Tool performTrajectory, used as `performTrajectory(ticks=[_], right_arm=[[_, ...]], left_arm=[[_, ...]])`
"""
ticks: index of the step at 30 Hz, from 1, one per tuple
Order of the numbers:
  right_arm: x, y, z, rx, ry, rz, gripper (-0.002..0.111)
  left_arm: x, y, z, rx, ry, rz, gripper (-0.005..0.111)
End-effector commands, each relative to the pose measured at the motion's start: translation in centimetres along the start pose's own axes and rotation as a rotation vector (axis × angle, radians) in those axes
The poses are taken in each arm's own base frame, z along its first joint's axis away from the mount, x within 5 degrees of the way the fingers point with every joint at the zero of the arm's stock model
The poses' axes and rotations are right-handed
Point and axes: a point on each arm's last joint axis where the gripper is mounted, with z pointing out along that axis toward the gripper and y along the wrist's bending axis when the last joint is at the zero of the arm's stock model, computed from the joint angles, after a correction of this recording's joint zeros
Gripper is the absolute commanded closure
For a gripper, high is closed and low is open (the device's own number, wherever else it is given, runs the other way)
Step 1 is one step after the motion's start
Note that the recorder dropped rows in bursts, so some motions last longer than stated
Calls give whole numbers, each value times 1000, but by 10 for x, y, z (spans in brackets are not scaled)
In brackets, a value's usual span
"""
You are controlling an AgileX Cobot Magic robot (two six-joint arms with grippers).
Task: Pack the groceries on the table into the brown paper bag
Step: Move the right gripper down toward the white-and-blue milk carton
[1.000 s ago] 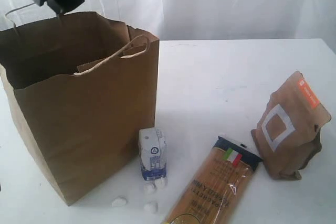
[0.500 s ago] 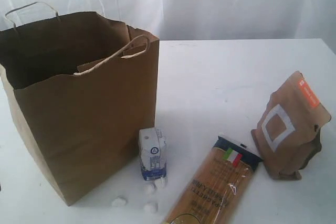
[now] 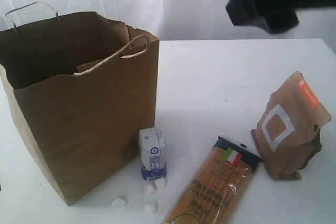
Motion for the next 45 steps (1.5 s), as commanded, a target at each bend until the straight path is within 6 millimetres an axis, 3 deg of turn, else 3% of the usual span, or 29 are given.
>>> performTrajectory(ticks=[1,7,13,17,29,38,45], right_arm=[[36,-2,8,15,76,56,39],[74,11,37,-17,190,49,39],[94,34,71,-156,122,95,39],[104,50,99,-194,176,97,37],[111,88,176,-265,170,1,23],[115,102,201,-317,137,5,21],[125,94,222,-280,187,26,21]], left_arm=[[0,0,0,-1,-6,-7,106],[0,0,0,-1,-6,-7,106],[0,0,0,-1,-6,-7,106],[0,0,0,-1,-6,-7,106],[0,0,0,-1,-6,-7,106],[0,0,0,-1,-6,-7,106],[0,0,0,-1,-6,-7,106]])
